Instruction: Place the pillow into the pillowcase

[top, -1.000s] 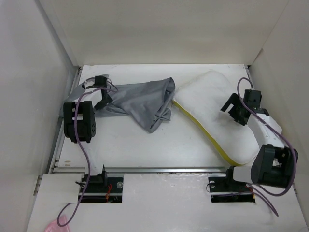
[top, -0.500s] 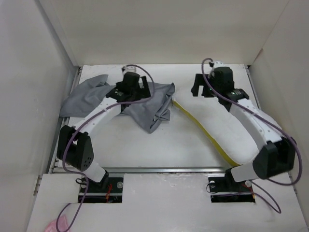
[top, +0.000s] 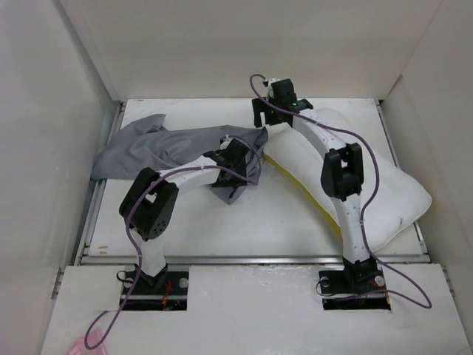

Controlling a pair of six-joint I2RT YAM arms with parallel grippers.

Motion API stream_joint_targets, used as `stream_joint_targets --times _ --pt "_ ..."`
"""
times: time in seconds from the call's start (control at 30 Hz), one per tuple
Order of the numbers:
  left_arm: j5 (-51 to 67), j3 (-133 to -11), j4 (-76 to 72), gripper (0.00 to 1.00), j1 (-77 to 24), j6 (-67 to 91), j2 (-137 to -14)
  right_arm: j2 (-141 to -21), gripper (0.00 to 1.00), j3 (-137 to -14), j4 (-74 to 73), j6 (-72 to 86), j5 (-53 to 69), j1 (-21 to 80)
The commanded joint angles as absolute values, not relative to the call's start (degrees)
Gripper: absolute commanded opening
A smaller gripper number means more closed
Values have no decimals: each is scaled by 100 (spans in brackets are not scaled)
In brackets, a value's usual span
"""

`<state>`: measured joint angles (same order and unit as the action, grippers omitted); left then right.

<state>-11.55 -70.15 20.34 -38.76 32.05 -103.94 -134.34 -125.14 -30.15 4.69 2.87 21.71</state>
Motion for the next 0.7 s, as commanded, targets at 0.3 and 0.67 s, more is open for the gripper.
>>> stream_joint_targets --times 0.3,0.67 --pt "-2126 -8024 3137 0 -3727 3595 -11092 -14537 56 -13465 -3595 316 939 2162" --pt "-4112 -8025 5086 0 -3727 4531 -8775 -11824 0 -12078 -2681 264 1635 2337"
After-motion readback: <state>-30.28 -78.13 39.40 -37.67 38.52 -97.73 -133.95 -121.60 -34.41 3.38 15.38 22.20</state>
